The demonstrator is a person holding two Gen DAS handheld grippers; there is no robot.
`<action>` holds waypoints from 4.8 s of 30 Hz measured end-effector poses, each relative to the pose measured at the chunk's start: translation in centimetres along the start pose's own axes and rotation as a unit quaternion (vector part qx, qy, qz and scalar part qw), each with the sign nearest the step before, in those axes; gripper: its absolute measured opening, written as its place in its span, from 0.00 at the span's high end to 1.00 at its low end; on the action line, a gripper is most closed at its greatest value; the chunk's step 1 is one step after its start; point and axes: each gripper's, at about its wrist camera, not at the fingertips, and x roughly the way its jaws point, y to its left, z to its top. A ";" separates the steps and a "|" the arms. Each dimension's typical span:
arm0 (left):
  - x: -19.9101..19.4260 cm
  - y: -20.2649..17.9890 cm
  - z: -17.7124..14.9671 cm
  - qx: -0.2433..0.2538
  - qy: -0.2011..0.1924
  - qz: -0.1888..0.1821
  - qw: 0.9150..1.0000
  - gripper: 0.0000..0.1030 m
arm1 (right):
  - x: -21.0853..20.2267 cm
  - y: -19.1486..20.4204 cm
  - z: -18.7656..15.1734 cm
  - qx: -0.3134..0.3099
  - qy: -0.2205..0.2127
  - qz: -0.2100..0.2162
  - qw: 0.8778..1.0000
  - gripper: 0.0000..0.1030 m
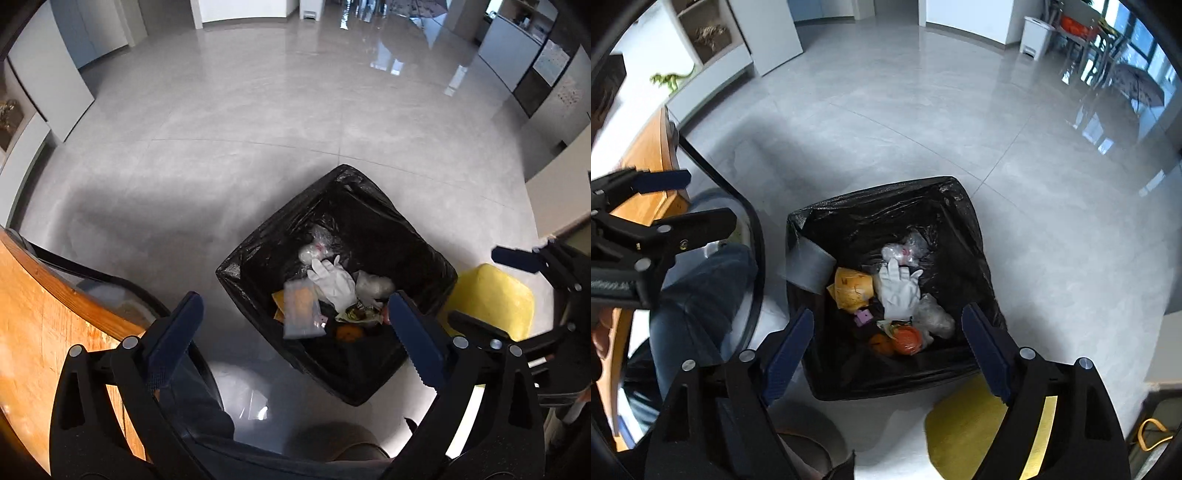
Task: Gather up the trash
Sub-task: 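Move both tools back over the table, then grasp the clear jar with the left tool while the right tool grasps the pink bag, then lift the jar with the left tool while the right tool lifts the bag, then carry the jar and bag over the black bin and open both tools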
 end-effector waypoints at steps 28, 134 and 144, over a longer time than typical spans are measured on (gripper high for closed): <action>-13.8 26.1 -15.5 -0.285 -0.092 0.121 0.947 0.06 | -3.2 30.1 8.3 -0.239 -0.023 0.137 0.961 0.19; -22.1 35.9 -28.3 -0.271 -0.125 0.402 0.866 0.40 | -3.9 49.5 14.1 -0.317 -0.044 0.189 0.928 0.70; -20.0 29.6 -22.3 -0.213 -0.156 0.348 0.900 0.40 | -5.9 38.9 12.7 -0.275 -0.071 0.180 0.942 0.70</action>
